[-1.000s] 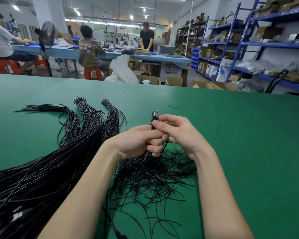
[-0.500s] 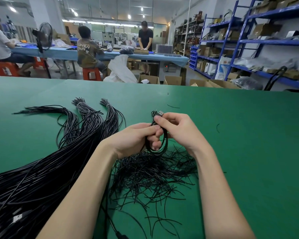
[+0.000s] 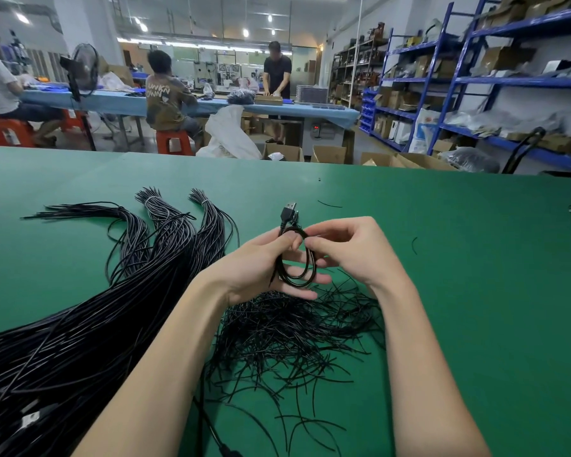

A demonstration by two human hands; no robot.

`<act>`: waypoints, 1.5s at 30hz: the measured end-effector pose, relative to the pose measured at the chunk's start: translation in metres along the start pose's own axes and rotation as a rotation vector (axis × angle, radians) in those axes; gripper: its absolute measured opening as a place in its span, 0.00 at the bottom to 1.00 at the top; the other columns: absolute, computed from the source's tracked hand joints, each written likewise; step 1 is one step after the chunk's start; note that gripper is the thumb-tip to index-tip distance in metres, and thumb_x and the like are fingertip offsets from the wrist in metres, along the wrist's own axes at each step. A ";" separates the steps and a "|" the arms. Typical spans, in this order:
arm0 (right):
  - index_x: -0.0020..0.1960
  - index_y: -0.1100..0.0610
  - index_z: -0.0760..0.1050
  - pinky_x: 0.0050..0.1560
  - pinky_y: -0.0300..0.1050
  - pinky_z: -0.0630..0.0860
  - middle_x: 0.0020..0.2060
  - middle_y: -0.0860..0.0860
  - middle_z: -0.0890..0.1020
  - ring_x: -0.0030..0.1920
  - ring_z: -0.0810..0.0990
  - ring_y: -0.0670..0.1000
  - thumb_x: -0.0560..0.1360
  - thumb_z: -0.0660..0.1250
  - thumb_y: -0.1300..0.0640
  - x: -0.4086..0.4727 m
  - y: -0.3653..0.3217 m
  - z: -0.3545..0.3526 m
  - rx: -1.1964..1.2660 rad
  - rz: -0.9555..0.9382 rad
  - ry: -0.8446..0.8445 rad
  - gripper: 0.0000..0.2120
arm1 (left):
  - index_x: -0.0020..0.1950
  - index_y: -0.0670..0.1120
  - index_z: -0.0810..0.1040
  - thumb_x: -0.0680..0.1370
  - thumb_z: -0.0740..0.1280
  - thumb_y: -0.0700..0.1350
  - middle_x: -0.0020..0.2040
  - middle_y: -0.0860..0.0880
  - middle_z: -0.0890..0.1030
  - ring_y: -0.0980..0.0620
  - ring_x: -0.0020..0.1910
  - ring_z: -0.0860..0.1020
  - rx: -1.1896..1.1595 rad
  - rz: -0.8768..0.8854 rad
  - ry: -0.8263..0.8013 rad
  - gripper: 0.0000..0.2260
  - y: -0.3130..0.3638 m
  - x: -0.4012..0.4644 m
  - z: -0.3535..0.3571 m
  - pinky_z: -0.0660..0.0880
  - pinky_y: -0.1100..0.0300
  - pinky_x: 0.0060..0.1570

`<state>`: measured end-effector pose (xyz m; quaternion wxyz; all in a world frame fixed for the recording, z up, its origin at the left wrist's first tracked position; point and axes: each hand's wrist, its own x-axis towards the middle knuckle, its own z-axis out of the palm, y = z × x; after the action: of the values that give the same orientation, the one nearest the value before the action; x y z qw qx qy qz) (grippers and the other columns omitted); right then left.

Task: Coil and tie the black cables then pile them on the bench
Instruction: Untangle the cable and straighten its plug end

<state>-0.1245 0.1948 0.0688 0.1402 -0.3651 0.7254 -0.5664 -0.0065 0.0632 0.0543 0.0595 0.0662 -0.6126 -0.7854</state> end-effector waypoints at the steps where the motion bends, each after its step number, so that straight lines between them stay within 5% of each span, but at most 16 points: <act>1: 0.48 0.54 0.87 0.43 0.46 0.85 0.39 0.51 0.88 0.36 0.85 0.51 0.74 0.76 0.63 0.001 0.000 0.003 0.008 -0.005 0.022 0.05 | 0.61 0.41 0.74 0.86 0.56 0.47 0.57 0.34 0.83 0.34 0.54 0.83 -0.002 -0.003 0.009 0.12 0.001 -0.001 -0.001 0.82 0.40 0.47; 7: 0.46 0.50 0.88 0.49 0.38 0.80 0.38 0.43 0.88 0.44 0.86 0.42 0.71 0.79 0.57 0.002 0.001 0.016 -0.015 -0.047 0.110 0.05 | 0.69 0.44 0.69 0.87 0.55 0.46 0.43 0.40 0.81 0.47 0.38 0.79 0.024 0.032 0.054 0.13 -0.005 0.002 -0.001 0.77 0.54 0.37; 12: 0.43 0.48 0.87 0.50 0.38 0.79 0.37 0.42 0.87 0.43 0.86 0.40 0.71 0.80 0.55 0.000 0.002 0.015 -0.020 -0.053 0.147 0.04 | 0.59 0.47 0.79 0.86 0.56 0.43 0.37 0.48 0.71 0.52 0.35 0.72 -0.088 0.009 -0.001 0.12 -0.005 0.003 -0.001 0.71 0.56 0.37; 15: 0.40 0.47 0.82 0.40 0.30 0.73 0.34 0.40 0.85 0.38 0.82 0.37 0.71 0.78 0.51 -0.001 -0.001 0.024 -0.164 -0.061 0.256 0.05 | 0.67 0.40 0.75 0.86 0.56 0.43 0.35 0.51 0.67 0.54 0.34 0.69 -0.123 0.016 0.077 0.14 -0.010 0.010 0.001 0.70 0.58 0.37; 17: 0.37 0.47 0.82 0.35 0.26 0.69 0.32 0.39 0.84 0.38 0.81 0.35 0.70 0.77 0.48 -0.002 -0.006 0.024 -0.243 -0.071 0.278 0.06 | 0.60 0.39 0.74 0.86 0.57 0.42 0.34 0.50 0.68 0.54 0.33 0.69 -0.154 0.047 0.182 0.09 -0.011 0.014 0.001 0.71 0.57 0.36; 19: 0.37 0.47 0.84 0.31 0.28 0.72 0.31 0.40 0.84 0.33 0.81 0.36 0.69 0.77 0.44 -0.005 -0.011 0.018 -0.286 -0.023 0.141 0.08 | 0.49 0.42 0.73 0.85 0.58 0.41 0.35 0.49 0.69 0.53 0.33 0.70 -0.166 0.084 0.279 0.08 -0.011 0.015 -0.002 0.73 0.56 0.37; 22: 0.39 0.51 0.86 0.26 0.32 0.73 0.30 0.47 0.86 0.28 0.82 0.42 0.69 0.80 0.49 -0.011 -0.013 0.020 -0.315 0.104 -0.121 0.06 | 0.46 0.43 0.71 0.86 0.56 0.42 0.35 0.49 0.70 0.51 0.34 0.69 -0.217 0.121 0.315 0.10 -0.010 0.016 -0.004 0.69 0.56 0.38; 25: 0.36 0.55 0.86 0.26 0.32 0.72 0.29 0.52 0.85 0.24 0.77 0.43 0.71 0.77 0.58 -0.012 -0.009 0.033 -0.291 0.128 -0.097 0.05 | 0.46 0.43 0.71 0.86 0.56 0.43 0.34 0.49 0.70 0.51 0.33 0.68 -0.195 0.138 0.344 0.10 -0.011 0.018 -0.001 0.64 0.54 0.35; 28: 0.34 0.58 0.86 0.27 0.31 0.71 0.30 0.55 0.85 0.25 0.76 0.45 0.70 0.76 0.61 -0.011 -0.005 0.036 -0.223 0.173 -0.148 0.06 | 0.46 0.42 0.71 0.85 0.57 0.42 0.34 0.49 0.69 0.50 0.35 0.70 -0.271 0.149 0.366 0.09 -0.011 0.018 -0.003 0.70 0.55 0.38; 36: 0.39 0.65 0.85 0.33 0.35 0.77 0.32 0.55 0.85 0.29 0.78 0.46 0.72 0.78 0.63 -0.007 0.005 0.030 -0.144 0.257 -0.347 0.06 | 0.46 0.44 0.69 0.86 0.54 0.43 0.32 0.51 0.65 0.54 0.29 0.69 -0.375 0.170 0.323 0.11 -0.008 0.017 -0.003 0.75 0.57 0.35; 40: 0.38 0.59 0.86 0.33 0.34 0.78 0.34 0.52 0.86 0.30 0.81 0.45 0.73 0.79 0.56 -0.011 -0.001 0.019 -0.215 0.299 -0.435 0.08 | 0.46 0.45 0.69 0.86 0.56 0.43 0.33 0.51 0.63 0.55 0.28 0.67 -0.249 0.173 0.322 0.10 -0.012 0.016 -0.003 0.76 0.57 0.34; 45: 0.44 0.49 0.86 0.31 0.33 0.75 0.39 0.43 0.87 0.35 0.81 0.40 0.72 0.75 0.38 -0.009 -0.007 -0.003 -0.085 0.152 -0.012 0.14 | 0.46 0.47 0.69 0.86 0.57 0.46 0.35 0.52 0.64 0.56 0.28 0.65 0.037 0.136 0.229 0.09 -0.014 0.014 -0.003 0.71 0.62 0.28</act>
<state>-0.1175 0.2026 0.0740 0.1716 -0.3178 0.7736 -0.5207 -0.0195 0.0613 0.0399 0.1810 0.1148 -0.6192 -0.7554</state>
